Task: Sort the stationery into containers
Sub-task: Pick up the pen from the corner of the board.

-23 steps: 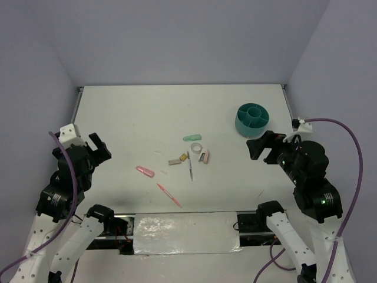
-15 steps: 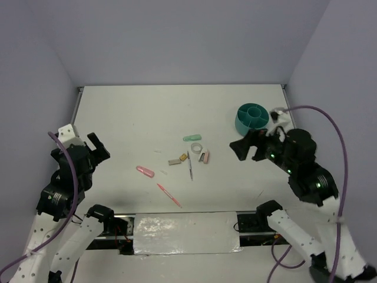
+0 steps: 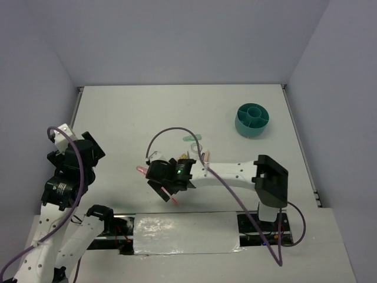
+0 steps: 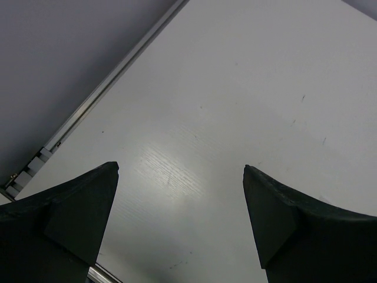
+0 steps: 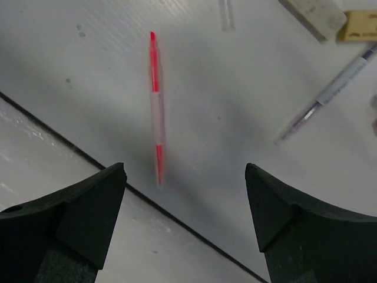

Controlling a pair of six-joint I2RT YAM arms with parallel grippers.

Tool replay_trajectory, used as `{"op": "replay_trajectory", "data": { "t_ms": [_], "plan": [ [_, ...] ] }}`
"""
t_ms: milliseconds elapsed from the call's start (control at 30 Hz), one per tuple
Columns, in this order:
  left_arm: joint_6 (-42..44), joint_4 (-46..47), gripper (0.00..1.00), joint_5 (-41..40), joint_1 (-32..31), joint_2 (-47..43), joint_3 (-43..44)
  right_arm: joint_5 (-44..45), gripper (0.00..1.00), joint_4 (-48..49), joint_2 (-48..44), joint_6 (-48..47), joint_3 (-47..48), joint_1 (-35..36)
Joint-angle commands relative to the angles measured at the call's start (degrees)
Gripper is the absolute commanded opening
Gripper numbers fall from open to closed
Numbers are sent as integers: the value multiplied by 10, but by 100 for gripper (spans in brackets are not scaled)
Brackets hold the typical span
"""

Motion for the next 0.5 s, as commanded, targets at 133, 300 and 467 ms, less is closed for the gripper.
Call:
{"op": "replay_trajectory", "data": {
  "t_ms": [133,300,467],
  "plan": [
    [9,20,99,5,3,-19,16,-8,79,25,105,10,82,14],
    [13,26,99,14,3,-24,13,-19,72,16,157,7,101,14],
    [14,27,99,14,3,-27,14,-52,62,17,184,4,103,14]
  ]
}}
